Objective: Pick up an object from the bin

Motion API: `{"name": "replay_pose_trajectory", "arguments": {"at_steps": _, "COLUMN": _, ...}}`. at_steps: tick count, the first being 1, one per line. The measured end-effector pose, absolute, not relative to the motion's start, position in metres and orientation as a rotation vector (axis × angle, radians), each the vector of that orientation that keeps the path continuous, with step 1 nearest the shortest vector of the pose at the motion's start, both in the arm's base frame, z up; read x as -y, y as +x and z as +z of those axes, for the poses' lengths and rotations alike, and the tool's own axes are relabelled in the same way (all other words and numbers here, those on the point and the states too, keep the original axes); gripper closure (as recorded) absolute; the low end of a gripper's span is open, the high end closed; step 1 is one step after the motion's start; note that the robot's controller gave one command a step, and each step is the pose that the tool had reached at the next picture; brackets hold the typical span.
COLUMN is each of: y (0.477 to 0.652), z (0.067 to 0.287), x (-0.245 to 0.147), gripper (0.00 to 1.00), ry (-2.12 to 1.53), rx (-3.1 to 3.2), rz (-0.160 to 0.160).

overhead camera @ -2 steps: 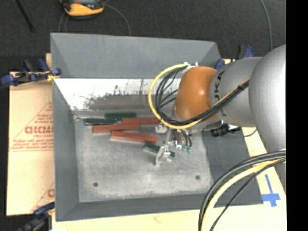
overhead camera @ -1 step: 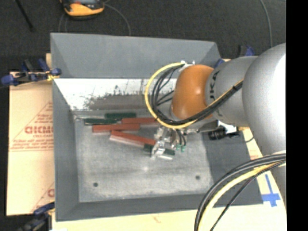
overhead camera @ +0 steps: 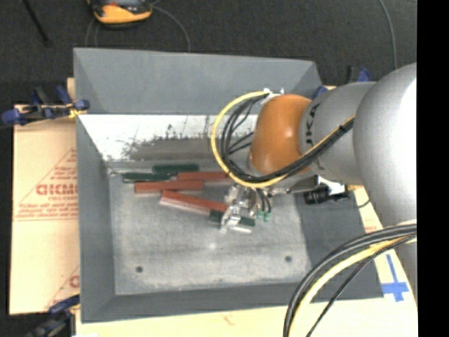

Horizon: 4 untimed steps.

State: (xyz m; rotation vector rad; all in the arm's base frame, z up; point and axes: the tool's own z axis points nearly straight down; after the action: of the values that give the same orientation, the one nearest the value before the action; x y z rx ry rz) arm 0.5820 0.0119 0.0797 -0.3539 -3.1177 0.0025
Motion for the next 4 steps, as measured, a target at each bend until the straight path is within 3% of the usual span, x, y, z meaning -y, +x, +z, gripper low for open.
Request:
{"name": "replay_pose_trajectory", "arguments": {"at_steps": 2, "y": 0.58, "z": 0.085, "x": -0.012, "gripper": 1.0, "ry": -0.352, "rx": 3.117, "rz": 0.002}}
{"name": "replay_pose_trajectory", "arguments": {"at_steps": 4, "y": 0.58, "z": 0.122, "x": -0.012, "gripper": 1.0, "ry": -0.352, "rx": 3.121, "rz": 0.0}}
